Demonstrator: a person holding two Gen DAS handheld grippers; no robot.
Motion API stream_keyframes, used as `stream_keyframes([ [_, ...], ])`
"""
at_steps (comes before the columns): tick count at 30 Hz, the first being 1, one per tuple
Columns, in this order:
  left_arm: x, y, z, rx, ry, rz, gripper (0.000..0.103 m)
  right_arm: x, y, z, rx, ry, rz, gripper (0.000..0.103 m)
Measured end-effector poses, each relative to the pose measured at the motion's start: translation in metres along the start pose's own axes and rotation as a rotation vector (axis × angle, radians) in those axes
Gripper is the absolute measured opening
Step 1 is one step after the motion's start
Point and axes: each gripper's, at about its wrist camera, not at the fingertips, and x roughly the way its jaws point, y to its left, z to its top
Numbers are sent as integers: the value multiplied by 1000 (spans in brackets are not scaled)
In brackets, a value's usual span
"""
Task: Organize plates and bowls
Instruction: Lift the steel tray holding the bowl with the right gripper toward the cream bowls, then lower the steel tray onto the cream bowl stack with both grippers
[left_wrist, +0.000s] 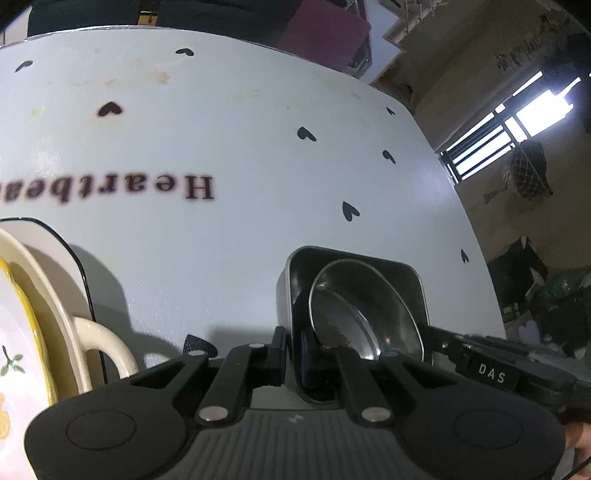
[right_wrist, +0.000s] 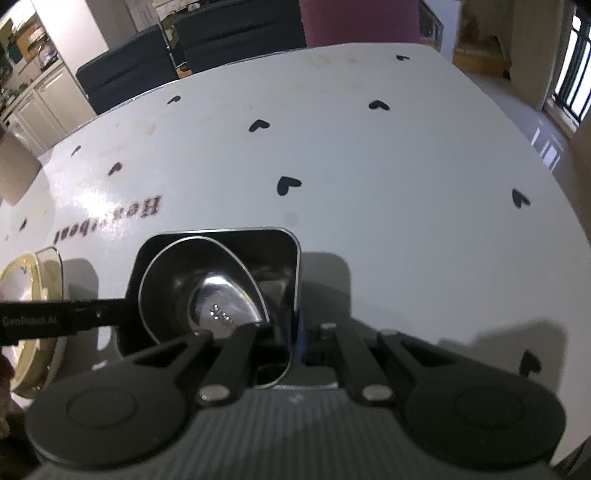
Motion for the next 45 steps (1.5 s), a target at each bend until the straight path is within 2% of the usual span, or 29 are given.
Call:
stream_keyframes([
  [8, 0, -1, 2, 2, -3, -16, 6, -3, 0, -4, 13, 32, 6, 6],
  [19, 6, -6, 3, 30, -11, 12, 4, -1, 1, -7, 32, 25, -2, 6],
  [25, 3, -6, 3, 25, -24, 9, 4, -2, 11, -10, -12, 27, -51, 6],
  [36, -38, -5, 7, 14, -134, -79, 4, -41, 6, -10, 71, -114, 27, 6],
  [45, -85, 8, 9, 10, -232, -110, 3, -64, 25, -9, 66, -194, 101, 6],
])
